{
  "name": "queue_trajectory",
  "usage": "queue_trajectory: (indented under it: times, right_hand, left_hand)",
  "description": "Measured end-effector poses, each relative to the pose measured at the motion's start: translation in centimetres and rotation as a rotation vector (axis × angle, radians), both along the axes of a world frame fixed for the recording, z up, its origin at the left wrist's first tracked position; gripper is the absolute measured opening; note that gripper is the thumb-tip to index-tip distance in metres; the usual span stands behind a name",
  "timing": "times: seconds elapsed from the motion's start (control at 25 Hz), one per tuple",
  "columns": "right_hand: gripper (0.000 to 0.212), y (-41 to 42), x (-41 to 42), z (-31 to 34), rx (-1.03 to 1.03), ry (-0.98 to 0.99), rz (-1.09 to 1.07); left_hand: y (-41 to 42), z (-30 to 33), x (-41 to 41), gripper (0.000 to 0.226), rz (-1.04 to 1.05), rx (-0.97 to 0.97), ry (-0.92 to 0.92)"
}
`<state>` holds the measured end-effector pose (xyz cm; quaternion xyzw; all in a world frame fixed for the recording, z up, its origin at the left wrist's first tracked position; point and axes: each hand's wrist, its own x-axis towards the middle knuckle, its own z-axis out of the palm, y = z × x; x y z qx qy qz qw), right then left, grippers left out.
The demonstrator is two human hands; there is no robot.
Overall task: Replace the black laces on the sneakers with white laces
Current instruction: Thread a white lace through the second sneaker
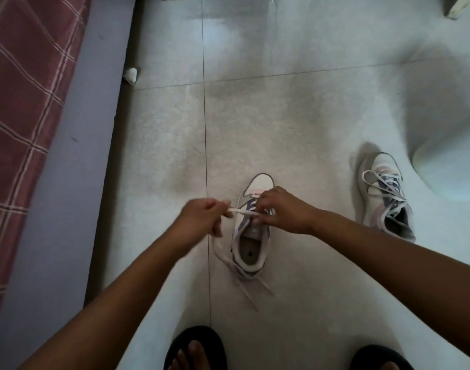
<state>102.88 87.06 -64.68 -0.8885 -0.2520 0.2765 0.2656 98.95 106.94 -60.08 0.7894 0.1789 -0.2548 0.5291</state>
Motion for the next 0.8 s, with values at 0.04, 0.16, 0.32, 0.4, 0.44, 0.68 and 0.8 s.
queue_trajectory:
  times: [0.04, 0.16, 0.32, 0.4, 0.44, 0.68, 0.8]
  right_hand:
    - [0.012, -0.4, 0.0, 0.5, 0.111, 0.110, -0.064]
    - [0.006, -1.8, 0.1, 1.6, 0.300, 0.369, -0.273]
    - [0.008, -2.5, 0.2, 2.5, 0.378, 0.431, -0.347]
    - [0.006, -1.9, 0.4, 3.2, 0.374, 0.434, -0.273]
    - [0.005, -1.6, 0.5, 3.6, 0.384, 0.436, -0.240]
    - [0.009, -3.6, 0.8, 4.8, 0.399, 0.443, -0.234]
    - [0.011, -6.8, 0.5, 4.0, 0.274, 0.425, -0.219]
  left_hand:
    - [0.9, -0.1, 1.0, 0.029, 0.085, -0.004, -0.016]
    - [3.9, -0.7, 3.3, 0.029, 0.181, 0.156, -0.032]
    - [3.4, -0.9, 3.4, 0.034, -0.185, 0.554, -0.295]
    - [0.6, -0.1, 3.0, 0.032, -0.334, 0.255, -0.367]
    - [-1.0, 0.3, 2.8, 0.030, -0.413, 0.125, -0.329]
    - [-1.6, 0.9, 3.8, 0.034, -0.530, -0.013, -0.124]
    - [0.5, 1.0, 4.0, 0.023, -0.484, 0.020, -0.131]
